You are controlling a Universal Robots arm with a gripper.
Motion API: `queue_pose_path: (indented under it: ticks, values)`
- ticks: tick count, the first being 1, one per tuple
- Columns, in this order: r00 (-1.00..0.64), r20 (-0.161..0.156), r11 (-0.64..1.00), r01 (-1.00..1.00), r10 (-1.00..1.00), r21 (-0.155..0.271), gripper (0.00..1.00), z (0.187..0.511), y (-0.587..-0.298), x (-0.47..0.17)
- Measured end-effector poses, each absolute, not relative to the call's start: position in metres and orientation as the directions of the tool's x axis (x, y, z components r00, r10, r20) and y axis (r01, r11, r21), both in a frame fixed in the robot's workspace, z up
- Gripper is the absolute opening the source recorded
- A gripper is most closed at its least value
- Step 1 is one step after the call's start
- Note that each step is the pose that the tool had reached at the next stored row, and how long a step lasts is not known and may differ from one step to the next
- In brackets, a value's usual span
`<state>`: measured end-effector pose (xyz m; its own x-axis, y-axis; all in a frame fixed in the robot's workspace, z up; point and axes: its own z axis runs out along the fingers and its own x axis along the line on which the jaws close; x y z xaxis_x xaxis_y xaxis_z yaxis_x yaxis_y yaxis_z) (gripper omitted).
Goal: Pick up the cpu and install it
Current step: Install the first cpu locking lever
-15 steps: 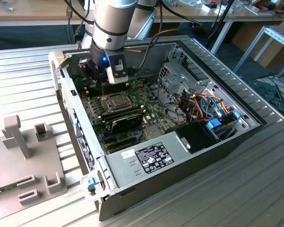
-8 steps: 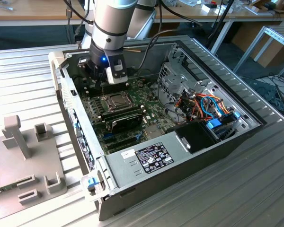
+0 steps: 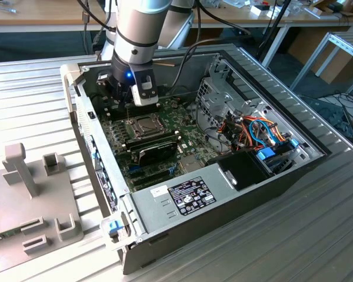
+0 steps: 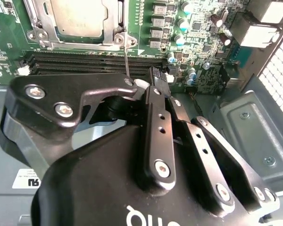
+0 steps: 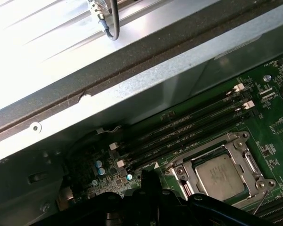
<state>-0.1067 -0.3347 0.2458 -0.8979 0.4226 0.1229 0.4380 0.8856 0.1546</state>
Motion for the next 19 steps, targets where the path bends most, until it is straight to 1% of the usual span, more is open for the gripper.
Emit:
queue_pose_path:
  ticks: [19]
  values:
    - [-0.898, 0.126, 0.884, 0.438, 0.422, 0.161, 0.11, 0.246, -0.335, -0.088]
